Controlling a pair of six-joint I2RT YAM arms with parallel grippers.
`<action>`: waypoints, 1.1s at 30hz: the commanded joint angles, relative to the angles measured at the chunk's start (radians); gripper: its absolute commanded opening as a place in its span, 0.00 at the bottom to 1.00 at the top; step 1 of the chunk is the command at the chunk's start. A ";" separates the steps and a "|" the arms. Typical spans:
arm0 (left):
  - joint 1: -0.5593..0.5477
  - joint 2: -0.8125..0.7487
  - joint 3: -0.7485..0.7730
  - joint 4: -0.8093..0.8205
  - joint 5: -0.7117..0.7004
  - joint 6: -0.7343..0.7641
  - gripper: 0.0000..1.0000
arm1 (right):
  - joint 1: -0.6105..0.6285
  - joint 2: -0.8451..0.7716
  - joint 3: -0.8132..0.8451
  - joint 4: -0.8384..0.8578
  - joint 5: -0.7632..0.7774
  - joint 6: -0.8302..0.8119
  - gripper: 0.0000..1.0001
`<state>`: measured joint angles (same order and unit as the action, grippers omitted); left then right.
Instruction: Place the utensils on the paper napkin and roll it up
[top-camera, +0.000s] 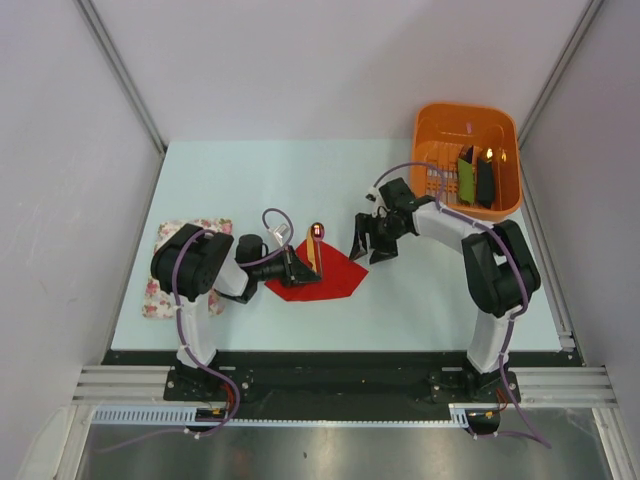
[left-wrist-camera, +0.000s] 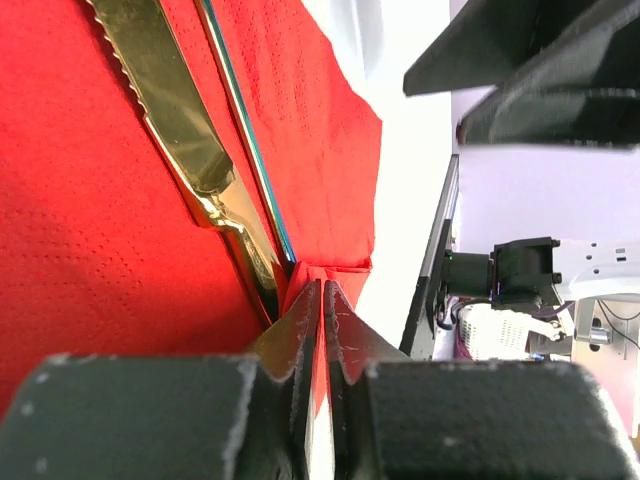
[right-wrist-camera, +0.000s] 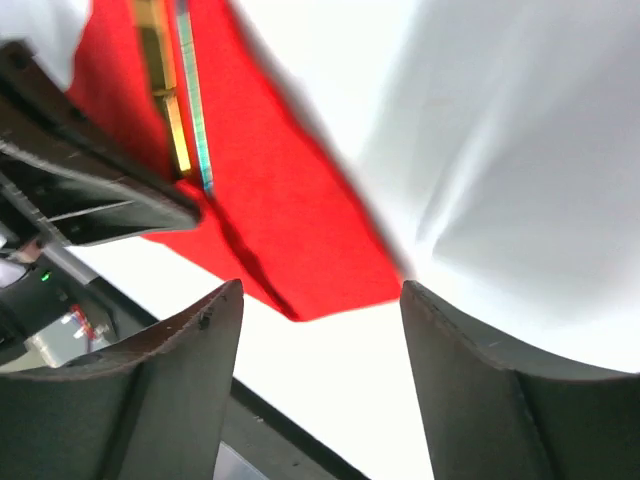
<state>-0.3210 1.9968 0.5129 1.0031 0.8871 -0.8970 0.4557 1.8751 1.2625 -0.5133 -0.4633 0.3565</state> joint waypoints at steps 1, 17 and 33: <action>0.003 0.005 0.015 -0.038 -0.022 0.058 0.09 | -0.023 -0.025 -0.009 -0.074 0.055 -0.057 0.71; 0.003 0.005 0.019 -0.052 -0.019 0.072 0.09 | -0.009 0.111 -0.052 0.123 -0.238 0.035 0.49; 0.003 -0.013 0.021 -0.060 -0.022 0.076 0.09 | -0.012 0.044 -0.066 0.180 -0.334 0.128 0.07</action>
<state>-0.3202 1.9961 0.5251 0.9794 0.8982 -0.8803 0.4385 1.9621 1.1877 -0.3603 -0.7578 0.4595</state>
